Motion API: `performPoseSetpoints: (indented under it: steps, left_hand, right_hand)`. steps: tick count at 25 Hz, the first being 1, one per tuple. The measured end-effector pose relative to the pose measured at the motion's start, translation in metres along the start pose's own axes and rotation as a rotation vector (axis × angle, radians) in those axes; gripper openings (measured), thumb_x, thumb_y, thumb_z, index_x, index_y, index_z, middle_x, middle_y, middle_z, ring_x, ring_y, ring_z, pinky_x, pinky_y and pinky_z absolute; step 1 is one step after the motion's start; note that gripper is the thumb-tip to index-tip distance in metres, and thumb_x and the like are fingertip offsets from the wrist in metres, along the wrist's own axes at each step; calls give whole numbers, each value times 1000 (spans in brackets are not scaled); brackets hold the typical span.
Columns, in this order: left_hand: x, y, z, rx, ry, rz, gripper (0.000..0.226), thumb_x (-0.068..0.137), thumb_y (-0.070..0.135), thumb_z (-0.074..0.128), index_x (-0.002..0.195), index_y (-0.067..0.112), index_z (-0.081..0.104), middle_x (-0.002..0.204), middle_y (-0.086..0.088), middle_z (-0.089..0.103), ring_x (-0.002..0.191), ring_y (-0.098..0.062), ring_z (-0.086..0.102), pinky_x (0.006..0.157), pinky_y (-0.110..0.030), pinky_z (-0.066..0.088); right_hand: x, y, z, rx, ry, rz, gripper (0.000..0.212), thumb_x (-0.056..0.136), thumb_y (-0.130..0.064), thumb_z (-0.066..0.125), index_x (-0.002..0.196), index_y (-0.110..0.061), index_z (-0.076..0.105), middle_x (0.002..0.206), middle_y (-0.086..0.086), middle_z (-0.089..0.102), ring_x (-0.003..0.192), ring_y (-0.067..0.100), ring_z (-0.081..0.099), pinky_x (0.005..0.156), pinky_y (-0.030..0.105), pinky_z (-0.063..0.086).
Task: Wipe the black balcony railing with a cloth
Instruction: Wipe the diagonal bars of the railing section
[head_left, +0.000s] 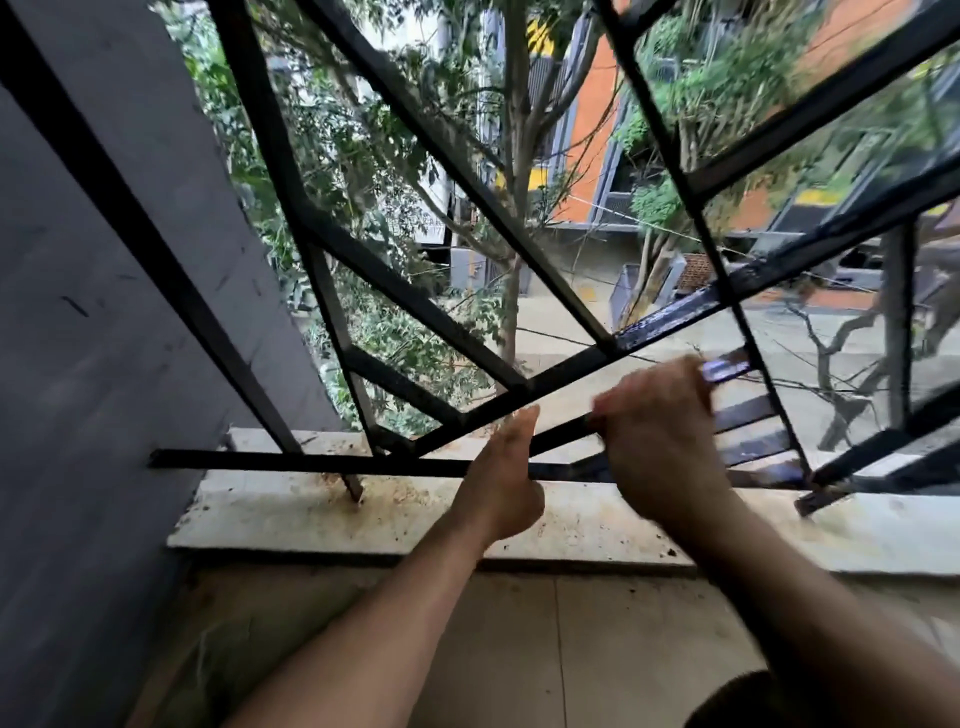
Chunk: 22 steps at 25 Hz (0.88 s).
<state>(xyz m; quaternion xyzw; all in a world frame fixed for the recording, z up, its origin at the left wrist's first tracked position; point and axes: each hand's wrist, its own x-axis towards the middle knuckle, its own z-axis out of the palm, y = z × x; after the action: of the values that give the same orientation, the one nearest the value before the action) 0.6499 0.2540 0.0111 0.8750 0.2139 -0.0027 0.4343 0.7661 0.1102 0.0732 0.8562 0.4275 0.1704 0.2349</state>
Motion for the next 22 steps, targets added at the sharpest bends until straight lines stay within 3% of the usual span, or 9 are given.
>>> performPoseSetpoints:
  steps: [3,6,8,10,12,14,16,19,22]
  left_hand:
    - [14,14,11,-37,-7,27,81,76,23,52,153,31,28,152,1,44,139,-17,44,112,-41,42]
    - [10,15,7,-11,-41,-12,88,77,10,48,157,33,20,162,5,31,148,-15,31,119,-40,34]
    - [3,10,5,-39,-9,-61,86,83,2,48,158,31,20,162,5,31,148,-15,30,119,-31,29]
    - [0,9,2,-91,31,-71,82,84,-2,48,156,29,26,157,3,39,142,-18,39,112,-28,36]
    - [-1,7,2,-86,59,-57,78,83,-4,49,152,28,32,148,3,48,130,-18,49,102,-32,46]
    - [0,2,2,-88,54,-55,76,83,-3,49,151,27,33,146,2,49,129,-19,50,102,-36,48]
    - [0,0,2,-88,37,-73,76,84,-2,49,153,24,31,151,1,45,135,-20,46,107,-31,41]
    - [3,-2,5,-58,62,-96,73,84,-4,51,150,23,37,149,-1,49,132,-22,49,105,-32,45]
    - [8,1,3,-98,167,-118,68,84,-5,52,145,23,45,137,-6,60,123,-28,58,97,-39,51]
  right_hand:
    - [5,-44,6,75,-28,-269,52,84,-28,43,130,-10,58,110,13,58,102,33,51,97,48,37]
    - [2,49,-2,142,162,-328,22,84,-30,61,106,-34,60,89,-3,57,83,24,52,75,38,30]
    - [-2,68,-10,37,80,-169,17,86,-29,57,102,-32,55,89,-1,54,84,25,49,79,40,34]
    - [2,30,-14,90,14,-27,22,88,-27,45,103,-22,60,91,7,56,86,27,49,88,45,39]
    - [3,-19,-12,151,-18,-135,37,86,-25,39,113,-14,61,99,14,58,94,32,52,98,51,40]
    - [-2,1,-8,249,74,-263,28,88,-28,53,112,-16,62,98,13,61,91,31,56,92,48,46]
    - [-7,45,-9,255,159,-158,14,85,-28,67,97,-23,62,86,7,58,80,25,53,81,41,45]
    - [-7,25,3,73,151,168,27,84,-14,57,107,-2,59,101,21,57,99,36,51,111,54,30]
    - [7,-76,11,207,-15,-56,47,90,-25,47,131,-4,56,115,18,58,113,37,50,115,56,25]
